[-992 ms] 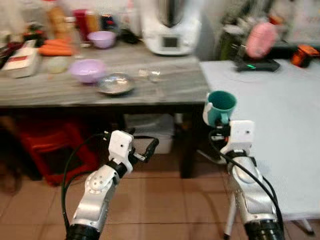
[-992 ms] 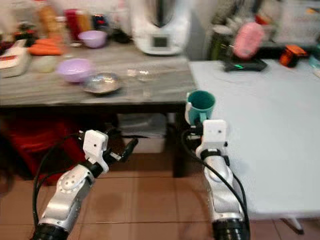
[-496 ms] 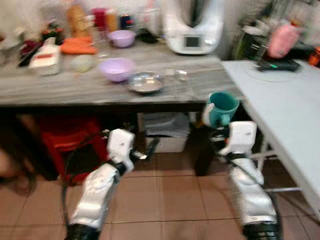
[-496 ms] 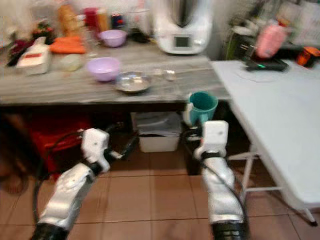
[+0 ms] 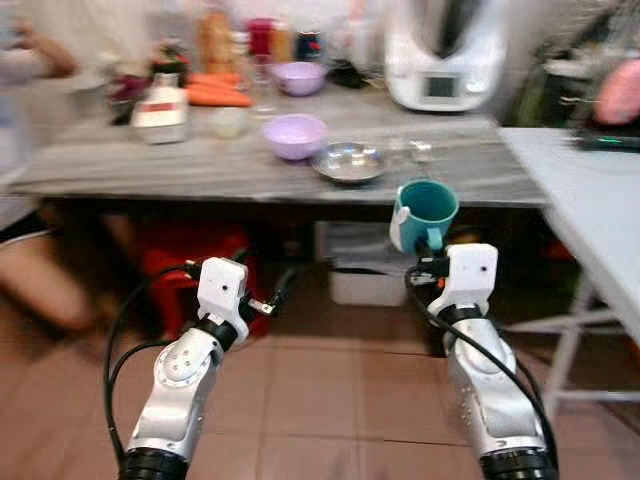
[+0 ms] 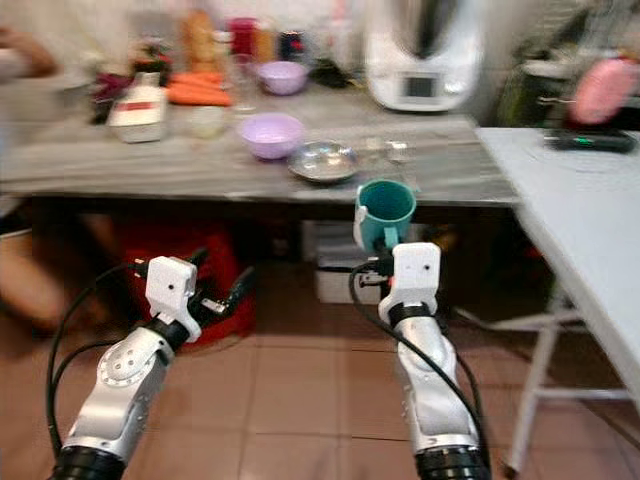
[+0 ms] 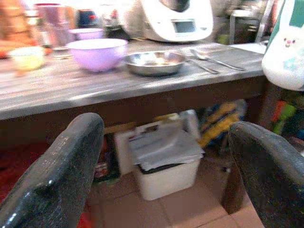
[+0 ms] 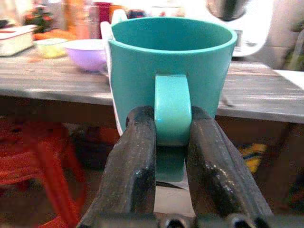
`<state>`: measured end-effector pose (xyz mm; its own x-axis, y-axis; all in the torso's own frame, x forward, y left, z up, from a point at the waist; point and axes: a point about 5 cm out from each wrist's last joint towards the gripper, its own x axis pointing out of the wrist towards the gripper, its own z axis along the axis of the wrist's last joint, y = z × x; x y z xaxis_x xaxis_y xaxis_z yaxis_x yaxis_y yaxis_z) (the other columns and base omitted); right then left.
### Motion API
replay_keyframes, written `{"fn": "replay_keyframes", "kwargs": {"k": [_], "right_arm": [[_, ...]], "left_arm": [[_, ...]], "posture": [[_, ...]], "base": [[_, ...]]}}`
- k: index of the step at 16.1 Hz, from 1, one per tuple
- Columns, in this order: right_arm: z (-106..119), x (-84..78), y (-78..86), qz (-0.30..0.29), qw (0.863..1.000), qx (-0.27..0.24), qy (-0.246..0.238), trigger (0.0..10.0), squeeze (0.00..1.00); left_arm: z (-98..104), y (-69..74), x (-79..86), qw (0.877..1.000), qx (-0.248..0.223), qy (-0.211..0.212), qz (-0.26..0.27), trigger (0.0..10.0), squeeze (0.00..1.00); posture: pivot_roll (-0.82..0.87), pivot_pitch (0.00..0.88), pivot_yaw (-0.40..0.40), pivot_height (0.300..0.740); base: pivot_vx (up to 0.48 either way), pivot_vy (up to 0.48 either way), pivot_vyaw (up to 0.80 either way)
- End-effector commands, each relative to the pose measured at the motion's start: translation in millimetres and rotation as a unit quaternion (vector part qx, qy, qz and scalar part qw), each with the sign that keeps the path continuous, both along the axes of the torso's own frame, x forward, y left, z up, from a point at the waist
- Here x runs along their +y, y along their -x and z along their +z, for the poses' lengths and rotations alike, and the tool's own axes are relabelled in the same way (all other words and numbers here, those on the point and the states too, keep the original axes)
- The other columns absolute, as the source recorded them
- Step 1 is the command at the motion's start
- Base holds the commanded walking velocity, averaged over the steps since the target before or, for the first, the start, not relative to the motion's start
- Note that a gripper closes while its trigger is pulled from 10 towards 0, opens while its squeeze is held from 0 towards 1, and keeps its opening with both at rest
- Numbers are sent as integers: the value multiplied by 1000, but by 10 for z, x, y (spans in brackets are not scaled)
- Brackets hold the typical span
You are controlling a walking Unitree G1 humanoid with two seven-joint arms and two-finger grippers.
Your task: Setting the table
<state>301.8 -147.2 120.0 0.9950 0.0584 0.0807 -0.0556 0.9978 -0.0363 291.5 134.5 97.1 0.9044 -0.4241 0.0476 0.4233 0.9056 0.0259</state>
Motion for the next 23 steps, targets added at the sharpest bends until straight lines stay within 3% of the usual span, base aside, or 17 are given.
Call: {"fn": "replay_keyframes", "kwargs": {"k": [1,5,14,19,23], "right_arm": [[88,0,-9,1,1000,-19,0,10000,0],[89,6,-3,4,1000,-19,3,10000,0],[100,5,-7,5,1000,-22,6,10000,0],[133,-33,-13,-10,999,-28,15,10000,0],[144,-42,-17,-12,999,-30,14,10000,0]], "left_arm": [[16,-3,-19,1000,-3,-2,-7,10000,0],[16,-3,-30,1000,-3,1,-9,10000,0],[24,-9,-42,1000,-5,3,-12,10000,0],[202,-37,-140,999,-29,22,-30,10000,0],[193,-11,-141,999,-25,23,-31,10000,0]], "posture": [[-18,11,-4,740],[-21,11,-5,740],[-17,8,-7,740],[-18,5,-7,740],[-18,5,-7,740]], "base": [[277,0,413],[314,0,409],[337,0,0],[344,0,0],[346,0,-706]]}}
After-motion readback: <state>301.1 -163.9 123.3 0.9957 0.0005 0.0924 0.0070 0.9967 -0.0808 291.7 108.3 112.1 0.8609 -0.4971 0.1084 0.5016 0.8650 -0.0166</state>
